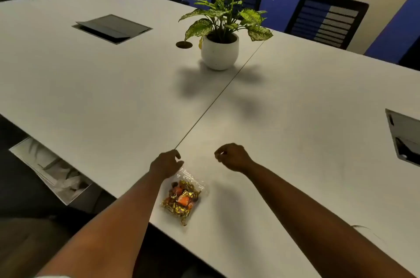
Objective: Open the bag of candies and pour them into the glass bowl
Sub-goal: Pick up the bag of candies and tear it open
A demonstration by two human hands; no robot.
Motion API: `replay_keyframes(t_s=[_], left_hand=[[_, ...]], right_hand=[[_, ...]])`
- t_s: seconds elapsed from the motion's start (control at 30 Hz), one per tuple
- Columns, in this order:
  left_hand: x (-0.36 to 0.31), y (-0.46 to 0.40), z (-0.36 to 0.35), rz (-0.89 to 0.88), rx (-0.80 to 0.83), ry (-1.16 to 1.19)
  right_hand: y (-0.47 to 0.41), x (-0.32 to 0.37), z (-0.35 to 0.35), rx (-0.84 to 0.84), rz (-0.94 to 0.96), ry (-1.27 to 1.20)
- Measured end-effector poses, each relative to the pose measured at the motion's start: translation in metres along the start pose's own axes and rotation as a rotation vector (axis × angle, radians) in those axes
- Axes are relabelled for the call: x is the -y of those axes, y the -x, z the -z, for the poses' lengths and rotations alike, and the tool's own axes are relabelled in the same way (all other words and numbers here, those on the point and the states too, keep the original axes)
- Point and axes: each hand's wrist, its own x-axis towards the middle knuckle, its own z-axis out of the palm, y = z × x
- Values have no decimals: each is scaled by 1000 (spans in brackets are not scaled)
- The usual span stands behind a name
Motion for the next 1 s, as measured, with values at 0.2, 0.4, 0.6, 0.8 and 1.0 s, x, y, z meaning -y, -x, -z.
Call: replay_keyframes(t_s=[0.2, 0.4, 0.6, 0.8, 1.0], left_hand=[[14, 12, -21, 96, -28, 86], [14, 14, -29, 47, -103, 242], [0, 19, -24, -45, -27, 553], [-18, 20, -16, -80, -22, 710], [-49, 17, -10, -168, -9, 785]], right_hand=[[0, -9, -39, 193, -44, -45], [-3, -10, -60, 235, -16, -11], [-3, -11, -53, 283, -32, -166], [-1, -4, -29, 242, -46, -354], [2, -7, 5, 168, -45, -417]])
